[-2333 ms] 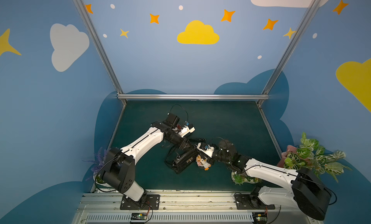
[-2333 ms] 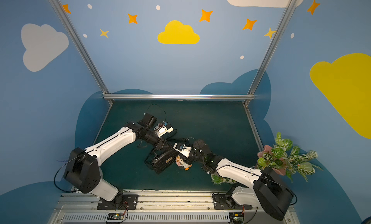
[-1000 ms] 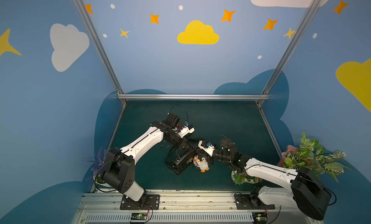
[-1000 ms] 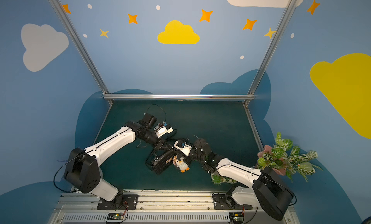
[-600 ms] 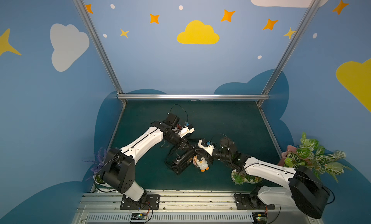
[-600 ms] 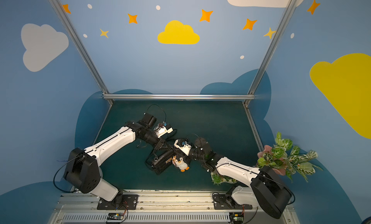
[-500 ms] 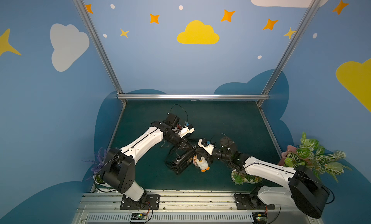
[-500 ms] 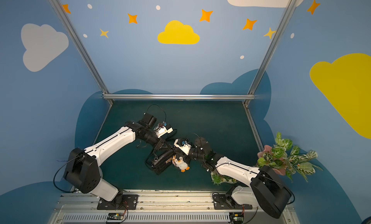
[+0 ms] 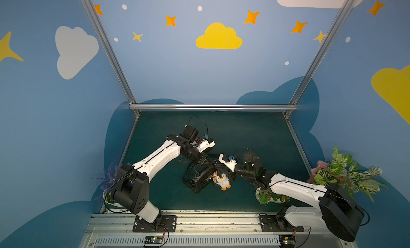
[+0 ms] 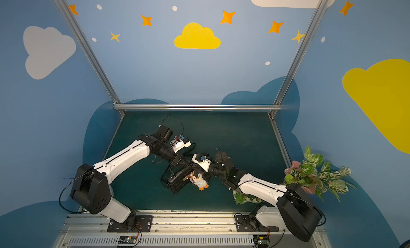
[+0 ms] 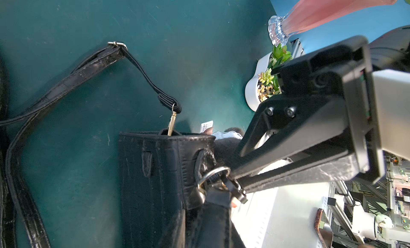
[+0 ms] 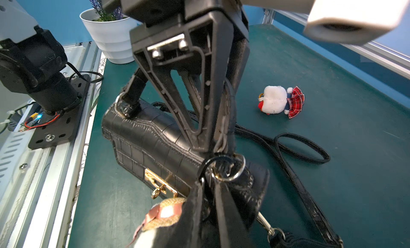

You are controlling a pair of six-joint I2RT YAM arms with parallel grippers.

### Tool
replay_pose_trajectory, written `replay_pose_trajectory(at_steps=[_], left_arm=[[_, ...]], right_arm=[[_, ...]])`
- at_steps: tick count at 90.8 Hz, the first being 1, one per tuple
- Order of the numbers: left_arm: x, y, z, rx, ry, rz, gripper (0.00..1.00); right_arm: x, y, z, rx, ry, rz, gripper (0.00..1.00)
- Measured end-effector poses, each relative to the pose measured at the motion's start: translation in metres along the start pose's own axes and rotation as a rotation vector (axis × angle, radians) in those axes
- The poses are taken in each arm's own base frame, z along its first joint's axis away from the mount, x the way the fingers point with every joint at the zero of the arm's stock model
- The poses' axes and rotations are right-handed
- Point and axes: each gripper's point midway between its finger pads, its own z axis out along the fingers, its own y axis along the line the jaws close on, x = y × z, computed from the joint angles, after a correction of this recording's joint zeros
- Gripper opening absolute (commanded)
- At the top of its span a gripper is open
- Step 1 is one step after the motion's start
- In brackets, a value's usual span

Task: Remove the decoration from the bag
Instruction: Remove the decoration item from the bag.

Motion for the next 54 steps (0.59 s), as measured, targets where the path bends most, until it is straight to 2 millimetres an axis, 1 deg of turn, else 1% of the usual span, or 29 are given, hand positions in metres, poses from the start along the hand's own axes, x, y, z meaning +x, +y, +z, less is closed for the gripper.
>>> replay_pose_trajectory(at_steps=[19,26,33,44,48,54], left_arm=[[0.000,0.000,0.000,0.001,0.000,0.000,0.30],[0.000,-0.001,0.000,0.002,0.000,0.000,0.33],[-0.001,-0.001,-0.001,-0.001,-0.004,0.002,0.42],[-0.004,-0.005,-0.008,-0.016,-0.028,0.001,0.65],[-0.008,-0.008,-0.013,-0.023,-0.049,0.011,0.71],[-0.014,-0.015,-0.024,-0.040,-0.094,0.026,0.74]], right_arm=[[-0.009,0.000,-0.003,0.006,-0.027,-0.013,0.15],[-0.013,-0.001,-0.005,0.009,-0.040,-0.019,0.15],[-0.015,-0.001,-0.006,0.011,-0.048,-0.023,0.16],[-0.017,-0.001,-0.007,0.017,-0.052,-0.025,0.16],[-0.018,-0.002,-0.008,0.022,-0.054,-0.026,0.16],[-0.020,-0.003,-0.010,0.032,-0.060,-0.030,0.16]])
